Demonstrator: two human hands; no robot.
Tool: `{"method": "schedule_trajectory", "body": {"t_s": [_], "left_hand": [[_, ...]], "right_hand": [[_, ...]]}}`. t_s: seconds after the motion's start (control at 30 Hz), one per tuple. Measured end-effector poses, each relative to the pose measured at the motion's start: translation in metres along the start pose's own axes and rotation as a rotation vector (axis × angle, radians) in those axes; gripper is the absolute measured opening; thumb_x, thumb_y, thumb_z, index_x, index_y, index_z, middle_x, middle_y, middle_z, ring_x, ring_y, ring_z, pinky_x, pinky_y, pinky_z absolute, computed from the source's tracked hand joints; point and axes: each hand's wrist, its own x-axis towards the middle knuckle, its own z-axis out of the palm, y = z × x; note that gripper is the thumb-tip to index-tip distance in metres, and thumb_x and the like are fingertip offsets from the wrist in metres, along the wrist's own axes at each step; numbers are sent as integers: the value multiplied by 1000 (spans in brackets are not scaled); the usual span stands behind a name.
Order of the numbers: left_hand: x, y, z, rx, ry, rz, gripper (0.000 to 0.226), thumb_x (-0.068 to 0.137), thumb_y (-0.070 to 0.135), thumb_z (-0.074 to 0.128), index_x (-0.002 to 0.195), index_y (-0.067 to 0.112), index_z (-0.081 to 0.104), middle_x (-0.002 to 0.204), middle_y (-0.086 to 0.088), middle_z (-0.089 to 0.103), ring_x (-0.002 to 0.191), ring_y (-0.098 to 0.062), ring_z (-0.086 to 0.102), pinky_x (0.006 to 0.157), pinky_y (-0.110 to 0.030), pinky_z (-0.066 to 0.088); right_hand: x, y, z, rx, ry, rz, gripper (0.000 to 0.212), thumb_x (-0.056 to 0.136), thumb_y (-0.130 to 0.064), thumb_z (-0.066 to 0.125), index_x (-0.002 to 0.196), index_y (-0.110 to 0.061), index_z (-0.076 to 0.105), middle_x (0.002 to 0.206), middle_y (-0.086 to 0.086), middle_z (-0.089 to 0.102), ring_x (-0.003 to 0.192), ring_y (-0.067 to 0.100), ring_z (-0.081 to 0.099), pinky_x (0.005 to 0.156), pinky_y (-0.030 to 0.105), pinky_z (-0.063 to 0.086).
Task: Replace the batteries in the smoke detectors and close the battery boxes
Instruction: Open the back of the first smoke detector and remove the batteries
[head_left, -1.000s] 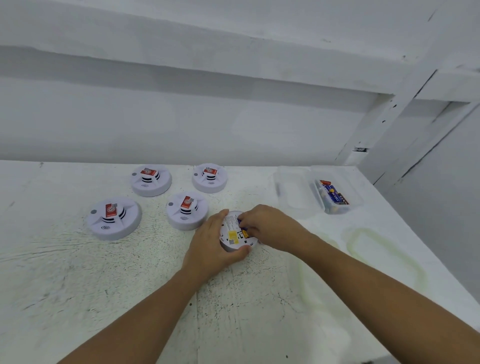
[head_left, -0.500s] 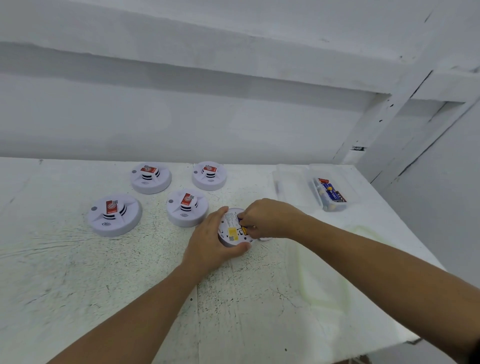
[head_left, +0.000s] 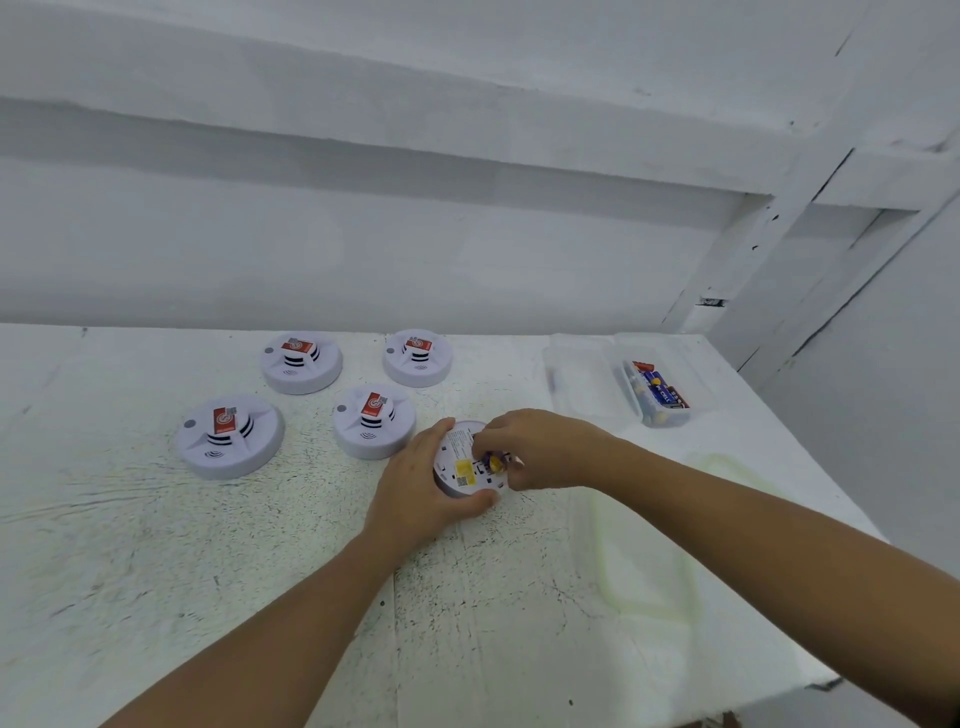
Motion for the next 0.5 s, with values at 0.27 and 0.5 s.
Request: {"method": "schedule_trajectory", "body": {"t_s": [0.27, 0.5], "left_hand": [[-1, 2, 0, -8, 4, -2, 105, 51, 71, 68, 142, 31, 34, 133, 11, 49, 115, -8, 49, 96, -34, 46], [-2, 3, -1, 5, 7, 0, 105, 51, 71, 68, 142, 31, 34, 131, 13, 48, 113, -8, 49, 94, -31, 48]], "right_hand": [[-9, 0, 5, 109, 88, 40, 22, 87, -18, 58, 106, -12, 67, 95, 6, 67, 88, 19, 51, 74, 32, 45], [-7, 13, 10, 402, 121, 198, 25, 84, -9, 62, 107, -17, 69, 103, -3, 67, 64, -5, 51, 59, 8, 39]]}}
